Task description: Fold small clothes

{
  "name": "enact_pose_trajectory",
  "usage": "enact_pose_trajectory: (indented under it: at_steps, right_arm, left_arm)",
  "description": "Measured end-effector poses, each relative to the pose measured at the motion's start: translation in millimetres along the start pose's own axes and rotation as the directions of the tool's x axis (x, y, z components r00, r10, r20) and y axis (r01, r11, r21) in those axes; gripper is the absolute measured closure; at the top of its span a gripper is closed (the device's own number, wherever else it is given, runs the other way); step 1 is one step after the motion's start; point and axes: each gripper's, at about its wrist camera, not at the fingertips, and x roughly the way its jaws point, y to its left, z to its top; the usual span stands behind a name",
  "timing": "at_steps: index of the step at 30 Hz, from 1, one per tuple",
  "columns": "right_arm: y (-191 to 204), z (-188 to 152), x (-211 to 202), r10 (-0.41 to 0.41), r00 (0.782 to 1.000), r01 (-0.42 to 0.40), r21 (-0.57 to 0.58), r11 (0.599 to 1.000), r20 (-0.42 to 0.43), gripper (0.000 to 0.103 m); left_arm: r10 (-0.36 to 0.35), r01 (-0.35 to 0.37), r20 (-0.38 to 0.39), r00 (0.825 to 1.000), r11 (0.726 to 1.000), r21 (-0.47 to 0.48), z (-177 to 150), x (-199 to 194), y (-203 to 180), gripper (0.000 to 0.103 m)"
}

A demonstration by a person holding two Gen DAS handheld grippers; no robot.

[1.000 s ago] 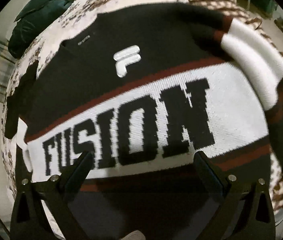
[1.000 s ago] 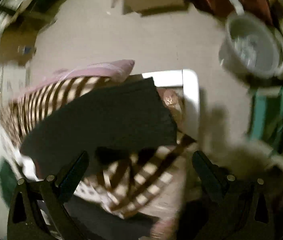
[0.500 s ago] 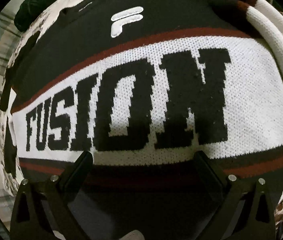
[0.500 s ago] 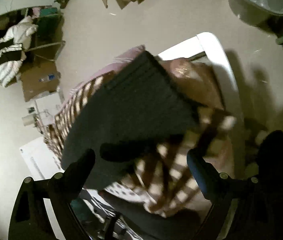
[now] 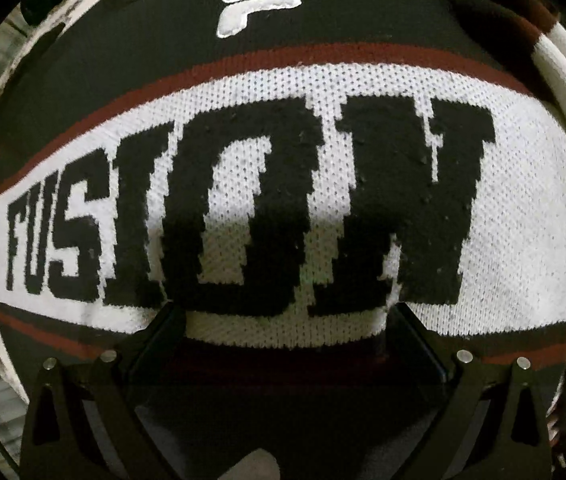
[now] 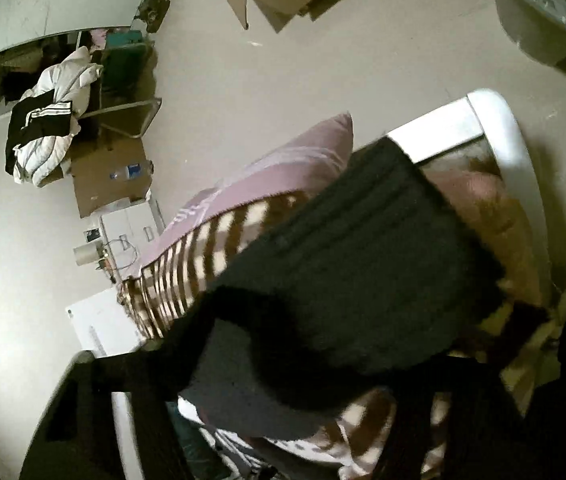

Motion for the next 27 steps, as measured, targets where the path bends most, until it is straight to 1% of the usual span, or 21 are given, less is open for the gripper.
enact_pose_trajectory:
  at_steps: [1,2,3,7,8,10,11,13,15,18,19,20,21,22,24,26,27]
  right_arm:
    - [6,1,-3,-0.036,0.999,0.036,-0.018,0.999,0.016,0.073]
    - [13,4,-7,-0.057,0.998,0.058,-0.041,0.997,0.029,0.080]
    - [20,6,-13,-0.069,0.997,0.071,-0.063,0.995,0.040,0.084]
    - [67,16,-41,-0.088,0.990,0.108,-0.201,0.974,0.106,0.085]
    - [82,18,-49,-0.095,0.987,0.124,-0.243,0.962,0.127,0.086]
    - [111,23,-58,-0.097,0.983,0.142,-0.303,0.942,0.157,0.086]
    - [122,23,-62,-0.097,0.981,0.147,-0.321,0.936,0.166,0.086]
    - [154,23,-70,-0.088,0.976,0.157,-0.365,0.918,0.199,0.086]
    - [195,11,-76,-0.073,0.972,0.165,-0.426,0.889,0.226,0.087]
    - [257,-28,-84,-0.049,0.967,0.179,-0.531,0.828,0.249,0.087]
    - [280,-50,-86,-0.040,0.967,0.183,-0.578,0.796,0.251,0.087]
    - [297,-69,-85,-0.035,0.968,0.186,-0.614,0.767,0.249,0.087]
    - [314,-95,-82,-0.026,0.970,0.182,-0.657,0.732,0.240,0.087]
    - [332,-124,-73,-0.020,0.975,0.174,-0.697,0.696,0.223,0.087]
    - [364,-194,-51,-0.027,0.989,0.133,-0.785,0.606,0.147,0.087]
    - [381,-262,-23,-0.058,0.996,0.093,-0.851,0.516,0.074,0.087]
    - [386,-305,-1,-0.090,0.996,0.059,-0.889,0.455,0.020,0.087]
  left_arm:
    - [0.001,-0.001,-0.004,1.000,1.000,0.004,0,-1,-1,0.000]
    - [0.003,-0.003,-0.008,1.000,1.000,0.008,-1,-3,-3,0.000]
    - [0.007,-0.007,-0.007,1.000,1.000,0.012,-1,-5,-5,0.000]
    - [0.025,-0.025,0.020,0.999,0.999,0.022,0,-12,-3,0.000]
    - [0.024,-0.025,0.025,0.999,0.999,0.024,2,-15,-7,0.000]
    - [0.019,-0.020,0.042,0.999,1.000,0.023,1,-18,-3,0.000]
    - [0.013,-0.014,0.043,0.999,1.000,0.022,3,-20,-8,0.000]
    - [-0.007,0.007,0.043,0.999,1.000,0.009,5,-22,-4,0.000]
    - [-0.033,0.033,0.043,0.999,0.999,-0.004,6,-29,4,0.000]
    - [-0.057,0.059,0.066,0.996,0.998,-0.033,11,-43,31,0.000]
    - [-0.063,0.066,0.075,0.995,0.997,-0.046,14,-48,44,0.000]
    - [-0.066,0.071,0.082,0.994,0.996,-0.059,15,-53,54,0.000]
    - [-0.070,0.077,0.088,0.994,0.994,-0.075,16,-58,68,0.000]
    - [-0.074,0.083,0.095,0.993,0.992,-0.095,17,-64,85,0.000]
    - [-0.067,0.082,0.114,0.991,0.987,-0.139,16,-75,123,0.000]
    - [-0.044,0.066,0.131,0.990,0.982,-0.175,13,-82,157,0.000]
    - [-0.027,0.054,0.136,0.990,0.979,-0.196,11,-84,175,0.000]
